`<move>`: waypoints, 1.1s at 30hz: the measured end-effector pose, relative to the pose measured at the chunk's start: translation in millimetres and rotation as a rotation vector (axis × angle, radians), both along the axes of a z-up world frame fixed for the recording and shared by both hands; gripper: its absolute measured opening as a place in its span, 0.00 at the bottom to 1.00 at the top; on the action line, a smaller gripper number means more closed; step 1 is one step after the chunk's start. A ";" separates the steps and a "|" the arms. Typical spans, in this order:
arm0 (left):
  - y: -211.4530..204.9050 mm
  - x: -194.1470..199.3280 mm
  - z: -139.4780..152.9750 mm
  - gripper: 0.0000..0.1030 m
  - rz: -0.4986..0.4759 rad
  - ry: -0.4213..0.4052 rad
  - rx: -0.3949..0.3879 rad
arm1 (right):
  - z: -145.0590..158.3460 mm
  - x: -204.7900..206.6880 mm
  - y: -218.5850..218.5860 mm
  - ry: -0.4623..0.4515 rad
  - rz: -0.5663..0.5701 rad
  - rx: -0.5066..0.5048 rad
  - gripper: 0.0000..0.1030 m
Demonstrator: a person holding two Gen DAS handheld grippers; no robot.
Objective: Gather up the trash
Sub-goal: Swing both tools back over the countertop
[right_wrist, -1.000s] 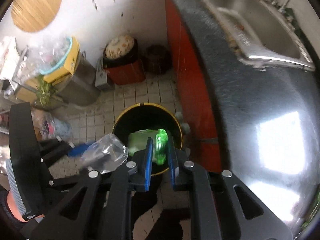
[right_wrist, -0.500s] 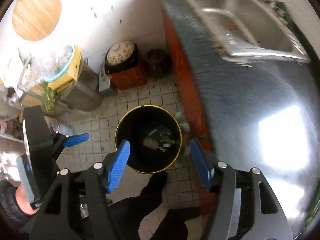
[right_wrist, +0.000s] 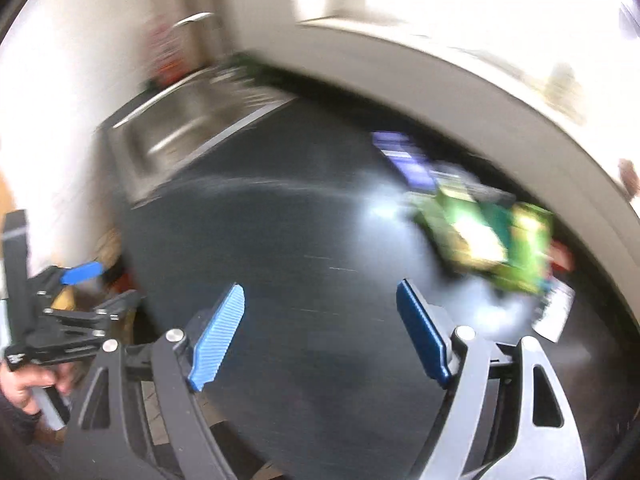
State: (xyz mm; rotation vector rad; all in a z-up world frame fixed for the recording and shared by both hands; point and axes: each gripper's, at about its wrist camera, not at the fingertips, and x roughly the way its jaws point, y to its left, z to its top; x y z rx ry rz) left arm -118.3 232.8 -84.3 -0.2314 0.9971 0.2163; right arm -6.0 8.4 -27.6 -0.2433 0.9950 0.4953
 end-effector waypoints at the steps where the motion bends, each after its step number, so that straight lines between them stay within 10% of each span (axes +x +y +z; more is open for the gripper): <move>1: -25.6 18.7 2.2 0.88 -0.049 0.002 0.007 | -0.9 6.0 -23.3 0.000 -0.045 0.000 0.74; 14: -192.7 112.7 -1.8 0.88 -0.231 0.043 -0.063 | -11.8 33.0 -228.7 0.031 -0.385 0.069 0.74; 33: -204.9 229.2 -21.0 0.89 -0.070 0.125 -0.081 | -64.7 115.2 -241.7 0.185 -0.385 0.079 0.74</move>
